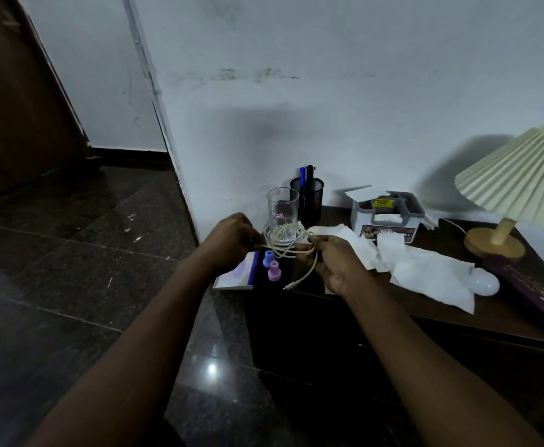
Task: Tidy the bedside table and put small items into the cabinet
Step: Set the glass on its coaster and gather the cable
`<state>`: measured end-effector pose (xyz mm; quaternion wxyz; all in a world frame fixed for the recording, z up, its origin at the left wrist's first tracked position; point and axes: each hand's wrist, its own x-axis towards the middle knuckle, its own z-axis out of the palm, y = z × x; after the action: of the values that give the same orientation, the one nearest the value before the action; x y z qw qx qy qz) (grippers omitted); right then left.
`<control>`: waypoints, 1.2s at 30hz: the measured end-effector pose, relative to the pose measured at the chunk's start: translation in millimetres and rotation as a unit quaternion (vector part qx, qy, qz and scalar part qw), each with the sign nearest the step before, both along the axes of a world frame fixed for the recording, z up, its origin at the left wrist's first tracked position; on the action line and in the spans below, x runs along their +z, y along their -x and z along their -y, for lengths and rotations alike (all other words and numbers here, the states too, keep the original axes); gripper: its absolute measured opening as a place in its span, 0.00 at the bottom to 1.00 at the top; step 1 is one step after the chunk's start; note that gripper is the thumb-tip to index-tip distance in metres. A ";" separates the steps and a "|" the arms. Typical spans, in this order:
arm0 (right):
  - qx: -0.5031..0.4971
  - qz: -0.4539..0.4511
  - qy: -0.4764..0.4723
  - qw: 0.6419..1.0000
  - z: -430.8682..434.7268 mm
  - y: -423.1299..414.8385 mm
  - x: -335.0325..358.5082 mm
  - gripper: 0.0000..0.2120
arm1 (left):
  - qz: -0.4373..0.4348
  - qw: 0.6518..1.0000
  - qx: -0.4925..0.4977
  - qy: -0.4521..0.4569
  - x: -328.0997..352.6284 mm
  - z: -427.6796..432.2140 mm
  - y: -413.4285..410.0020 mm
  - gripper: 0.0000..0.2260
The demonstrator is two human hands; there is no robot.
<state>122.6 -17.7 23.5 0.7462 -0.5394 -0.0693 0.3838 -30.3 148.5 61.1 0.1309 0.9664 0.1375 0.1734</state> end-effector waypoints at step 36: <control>-0.210 0.172 0.074 0.960 296.8 -78.7 47.6 0.04 | 0.130 0.899 -0.409 0.091 -5.7 308.1 -163.5 0.05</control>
<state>201.3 -314.5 71.0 0.7446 -0.6537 -0.0533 0.1238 133.2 -159.6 55.4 0.2942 0.8903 -0.2724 0.2157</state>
